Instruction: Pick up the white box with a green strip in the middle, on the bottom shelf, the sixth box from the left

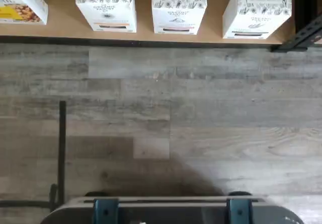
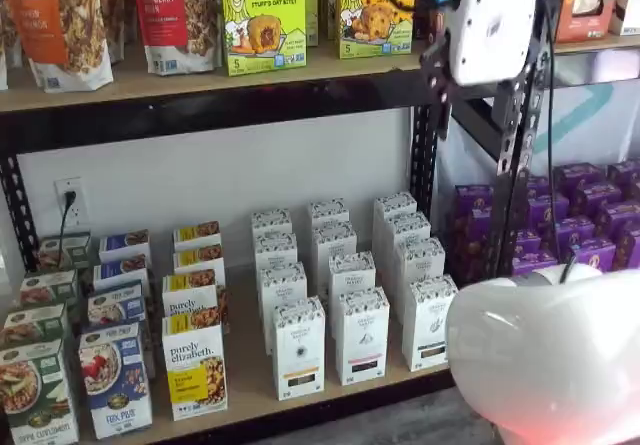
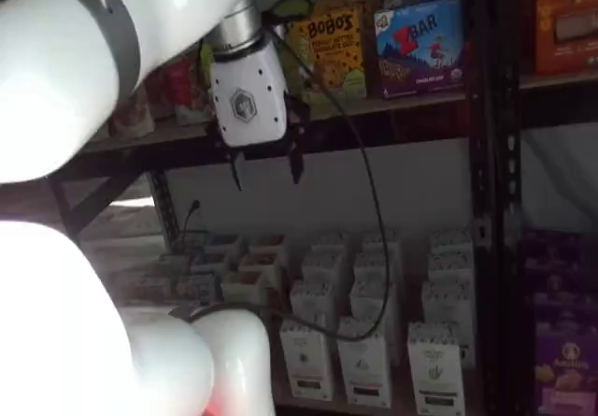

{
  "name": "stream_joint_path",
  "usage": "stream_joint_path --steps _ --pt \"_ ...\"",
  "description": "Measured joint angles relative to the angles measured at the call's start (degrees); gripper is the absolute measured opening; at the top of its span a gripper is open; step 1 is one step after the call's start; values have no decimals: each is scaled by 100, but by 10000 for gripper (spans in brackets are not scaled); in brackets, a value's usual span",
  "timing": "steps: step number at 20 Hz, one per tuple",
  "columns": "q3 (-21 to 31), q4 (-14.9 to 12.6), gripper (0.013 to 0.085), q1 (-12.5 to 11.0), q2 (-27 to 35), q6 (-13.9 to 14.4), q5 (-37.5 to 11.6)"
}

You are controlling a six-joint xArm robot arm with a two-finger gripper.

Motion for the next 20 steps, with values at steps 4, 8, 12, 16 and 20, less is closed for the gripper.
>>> stream_joint_path --steps 4,8,12,16,20 --pt "623 -15 850 -117 20 -109 -675" --pt "1143 5 850 -189 101 -173 -1429" --pt "1572 -49 850 -241 414 -203 -2187" --pt "1948 8 850 -358 881 -334 -2937" --pt "2174 -328 850 -347 1526 -162 -3483"
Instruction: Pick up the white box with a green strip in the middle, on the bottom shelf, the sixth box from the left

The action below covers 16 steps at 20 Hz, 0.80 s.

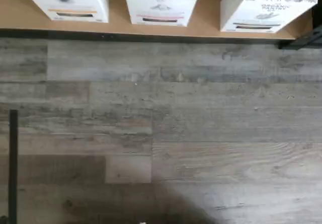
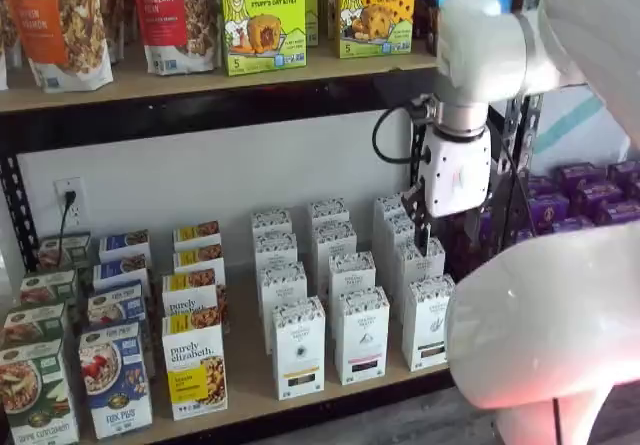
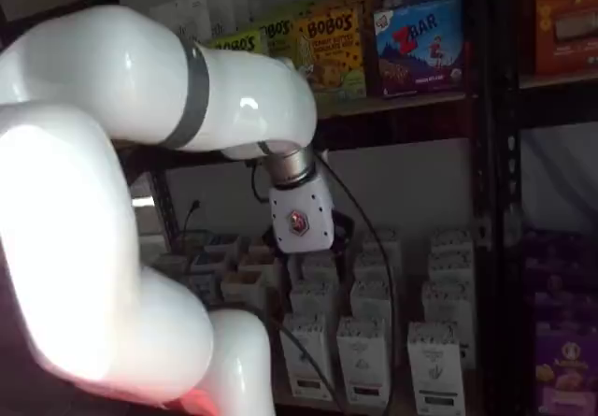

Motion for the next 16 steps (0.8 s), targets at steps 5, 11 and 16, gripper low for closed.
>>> stream_joint_path --steps 5,11,16 --pt "335 133 850 -196 497 -229 -1021" --pt "269 162 850 -377 1579 -418 -2062" --pt "-54 -22 850 -527 2626 -408 -2737"
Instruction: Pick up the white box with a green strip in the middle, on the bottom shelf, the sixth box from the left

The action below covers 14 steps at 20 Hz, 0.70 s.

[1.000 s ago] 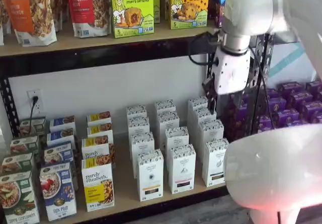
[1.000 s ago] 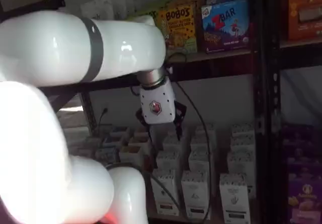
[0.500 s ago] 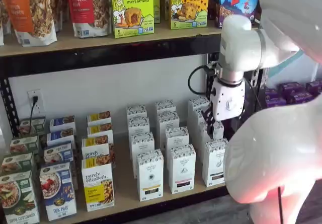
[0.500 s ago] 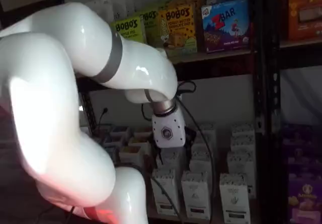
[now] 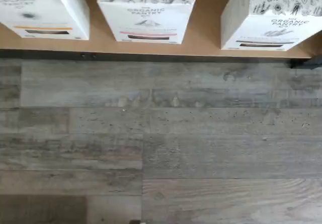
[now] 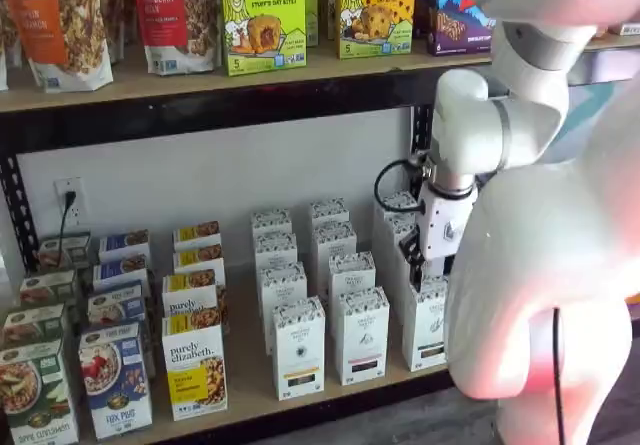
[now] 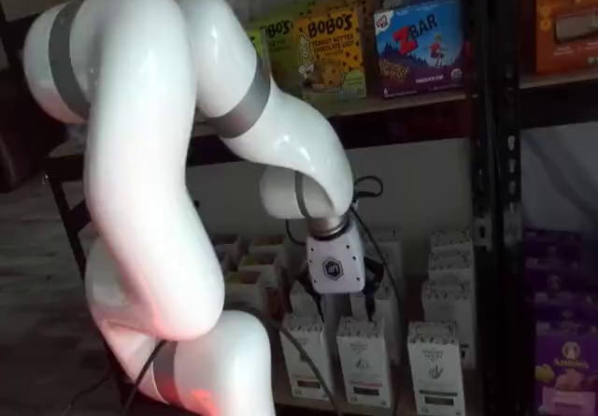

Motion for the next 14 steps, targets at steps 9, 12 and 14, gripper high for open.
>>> stream_joint_path --steps 9,12,14 --pt "-878 -106 850 -369 1908 -258 -940" --pt "-1170 -120 850 -494 2383 -373 -1126" --pt "-1362 -105 850 -567 2677 -457 -1269"
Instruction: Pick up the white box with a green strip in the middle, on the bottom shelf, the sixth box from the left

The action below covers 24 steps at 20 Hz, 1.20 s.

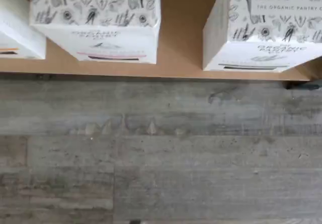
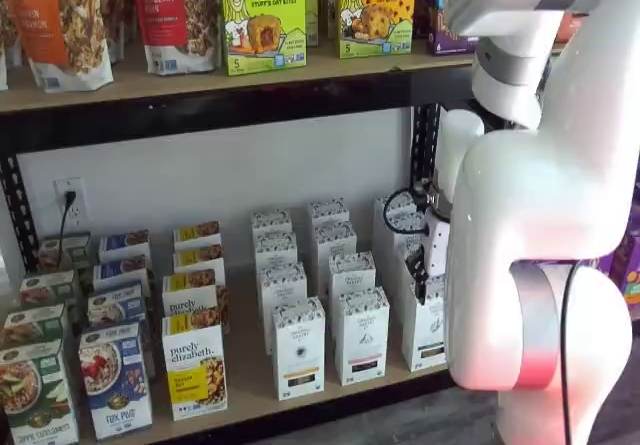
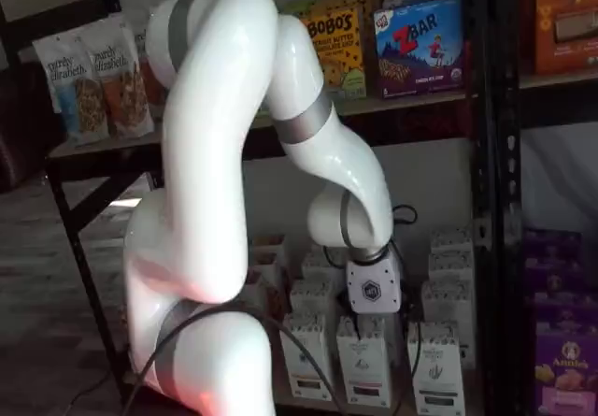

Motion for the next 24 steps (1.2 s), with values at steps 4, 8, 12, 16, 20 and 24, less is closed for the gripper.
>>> stream_joint_path --steps 4,8,12,16,20,24 --pt "-272 261 850 -34 362 -284 -118" --pt "-494 469 850 -35 597 -484 -104" --pt "-739 337 850 -105 826 -426 -140" --pt "-1017 373 850 -137 1027 -494 -22" --pt "-1410 415 850 -149 1310 -546 145" --pt "-1818 404 850 -184 1637 -570 227"
